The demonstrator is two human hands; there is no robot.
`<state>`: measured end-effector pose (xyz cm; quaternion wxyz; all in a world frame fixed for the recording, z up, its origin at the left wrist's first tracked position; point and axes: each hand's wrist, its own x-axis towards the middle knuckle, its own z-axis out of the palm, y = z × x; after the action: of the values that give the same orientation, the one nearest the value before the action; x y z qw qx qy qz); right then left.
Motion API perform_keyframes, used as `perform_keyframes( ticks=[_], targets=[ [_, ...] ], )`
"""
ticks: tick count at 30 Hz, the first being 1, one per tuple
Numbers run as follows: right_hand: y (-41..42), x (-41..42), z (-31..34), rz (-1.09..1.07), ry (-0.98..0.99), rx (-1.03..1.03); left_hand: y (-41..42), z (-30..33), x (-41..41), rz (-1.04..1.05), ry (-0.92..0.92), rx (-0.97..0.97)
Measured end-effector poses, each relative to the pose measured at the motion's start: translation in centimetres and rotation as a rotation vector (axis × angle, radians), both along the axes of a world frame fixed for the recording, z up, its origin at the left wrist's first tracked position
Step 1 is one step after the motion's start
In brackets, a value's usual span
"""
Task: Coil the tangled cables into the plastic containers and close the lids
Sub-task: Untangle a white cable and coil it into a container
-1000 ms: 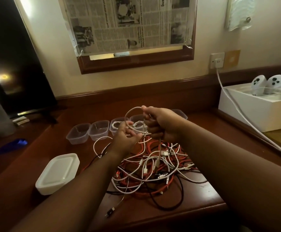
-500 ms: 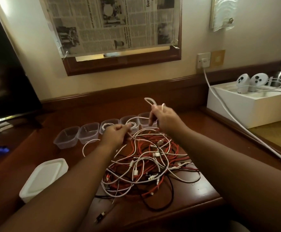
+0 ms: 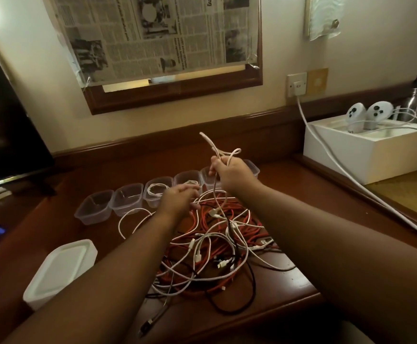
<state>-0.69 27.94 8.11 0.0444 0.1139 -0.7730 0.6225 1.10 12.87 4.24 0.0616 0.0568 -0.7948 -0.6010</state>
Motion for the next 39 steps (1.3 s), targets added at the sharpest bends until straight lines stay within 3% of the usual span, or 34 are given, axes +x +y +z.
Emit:
perform_keyframes(
  ticks=[2,4,9,11,13,19,23,25,28,32,35,39],
  targets=[
    [-0.3,0.1,0.9,0.072,-0.071,-0.137,0.7,-0.8,-0.3,-0.108,-0.013,-0.111],
    [-0.5,0.4,1.8,0.127,-0.099,-0.283,1.7,-1.1,-0.6,-0.157,0.025,-0.103],
    [-0.1,0.9,3.7,0.170,-0.040,-0.648,2.3,-2.1,-2.3,-0.168,0.070,-0.277],
    [0.5,0.8,3.8,0.189,-0.066,-0.732,2.1,-2.0,-3.0,-0.085,0.069,-0.241],
    [1.1,0.4,3.5,0.180,-0.055,-0.688,1.8,-1.3,-3.6,-0.002,0.090,-0.177],
    [2.9,-0.2,3.5,0.050,-0.064,-0.664,-1.4,1.3,-5.1,0.174,0.234,-0.332],
    [4.3,-0.4,3.9,-0.093,0.049,-0.482,-4.9,2.5,-5.7,0.280,0.222,-0.364],
    [4.4,-0.3,3.5,-0.134,0.118,-0.319,-6.1,3.2,-5.4,0.329,0.221,-0.427],
    [3.8,-0.4,2.2,-0.202,0.254,0.186,-7.0,4.2,-4.8,0.369,0.234,-0.500],
    [2.3,0.0,0.5,-0.154,0.218,0.589,-6.7,5.2,-4.3,0.376,0.231,-0.433],
    [0.6,0.9,-0.2,-0.050,0.165,0.568,-5.4,6.1,-3.9,0.306,0.214,-0.309],
    [-1.1,1.6,0.2,0.039,0.099,0.145,-3.4,7.9,-3.1,0.191,0.125,-0.081]
  ],
)
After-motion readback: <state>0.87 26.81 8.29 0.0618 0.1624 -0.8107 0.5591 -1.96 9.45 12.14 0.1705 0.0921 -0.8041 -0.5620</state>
